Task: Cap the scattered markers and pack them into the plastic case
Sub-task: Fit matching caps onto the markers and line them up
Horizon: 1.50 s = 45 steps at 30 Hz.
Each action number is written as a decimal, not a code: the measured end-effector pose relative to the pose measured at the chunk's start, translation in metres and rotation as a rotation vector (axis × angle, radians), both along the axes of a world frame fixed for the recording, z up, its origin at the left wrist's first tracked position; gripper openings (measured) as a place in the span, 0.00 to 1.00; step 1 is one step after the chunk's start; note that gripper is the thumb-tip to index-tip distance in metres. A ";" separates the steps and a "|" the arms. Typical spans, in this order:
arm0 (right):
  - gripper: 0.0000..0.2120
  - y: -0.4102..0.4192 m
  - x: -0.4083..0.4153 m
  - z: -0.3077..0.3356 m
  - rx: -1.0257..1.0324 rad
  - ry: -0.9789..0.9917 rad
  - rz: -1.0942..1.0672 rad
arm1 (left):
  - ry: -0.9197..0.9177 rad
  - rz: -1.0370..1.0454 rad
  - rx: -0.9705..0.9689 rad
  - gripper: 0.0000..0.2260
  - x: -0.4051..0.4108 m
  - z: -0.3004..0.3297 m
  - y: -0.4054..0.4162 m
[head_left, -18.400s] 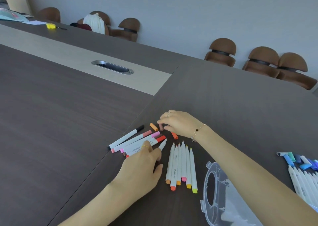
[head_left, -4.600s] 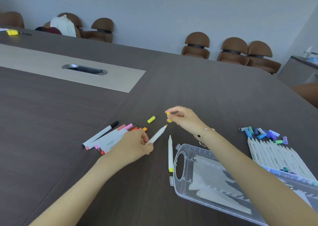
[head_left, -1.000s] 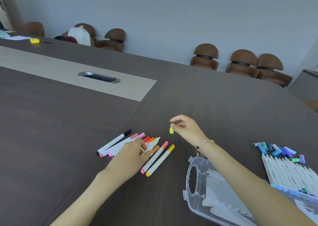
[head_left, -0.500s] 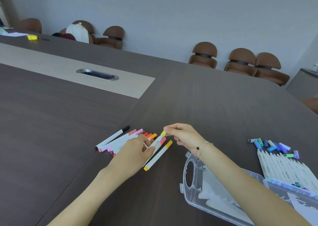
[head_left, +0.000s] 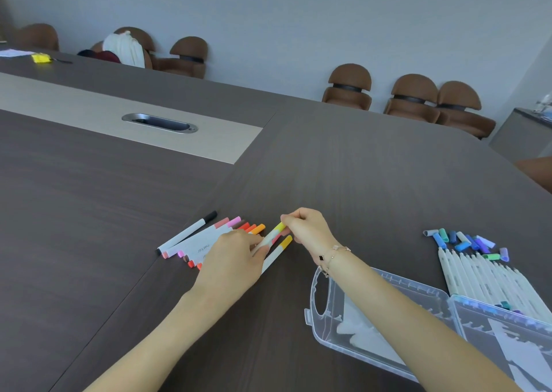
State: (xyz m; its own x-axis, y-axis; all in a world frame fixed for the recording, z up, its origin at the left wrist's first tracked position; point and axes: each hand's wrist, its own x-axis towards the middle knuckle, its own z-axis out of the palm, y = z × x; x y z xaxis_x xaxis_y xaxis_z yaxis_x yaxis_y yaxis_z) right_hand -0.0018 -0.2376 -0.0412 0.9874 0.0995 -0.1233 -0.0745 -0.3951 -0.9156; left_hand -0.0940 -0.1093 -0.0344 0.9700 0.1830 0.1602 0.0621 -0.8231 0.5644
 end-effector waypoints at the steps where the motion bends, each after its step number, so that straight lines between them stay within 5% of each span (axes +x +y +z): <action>1: 0.07 -0.001 0.000 0.000 0.002 -0.005 0.001 | -0.001 0.000 0.004 0.12 0.000 0.000 -0.002; 8: 0.07 -0.008 -0.005 -0.008 -0.054 0.005 -0.017 | 0.028 -0.017 0.151 0.12 0.005 0.002 -0.009; 13: 0.12 -0.025 -0.005 0.021 -0.220 -0.191 0.028 | 0.059 0.049 0.058 0.11 0.004 -0.004 -0.003; 22: 0.12 -0.118 -0.036 0.042 -0.287 -0.217 -0.002 | 0.037 0.110 0.087 0.15 -0.003 -0.009 0.001; 26: 0.12 -0.186 -0.071 0.038 -0.295 -0.260 -0.092 | -0.087 0.005 0.111 0.02 0.009 0.004 -0.036; 34: 0.11 -0.354 -0.129 0.026 -0.432 -0.202 -0.390 | -0.132 -0.406 0.056 0.08 0.056 0.018 -0.165; 45: 0.10 -0.450 -0.117 0.009 -0.484 -0.165 -0.406 | 0.176 -0.452 0.291 0.09 0.096 0.016 -0.254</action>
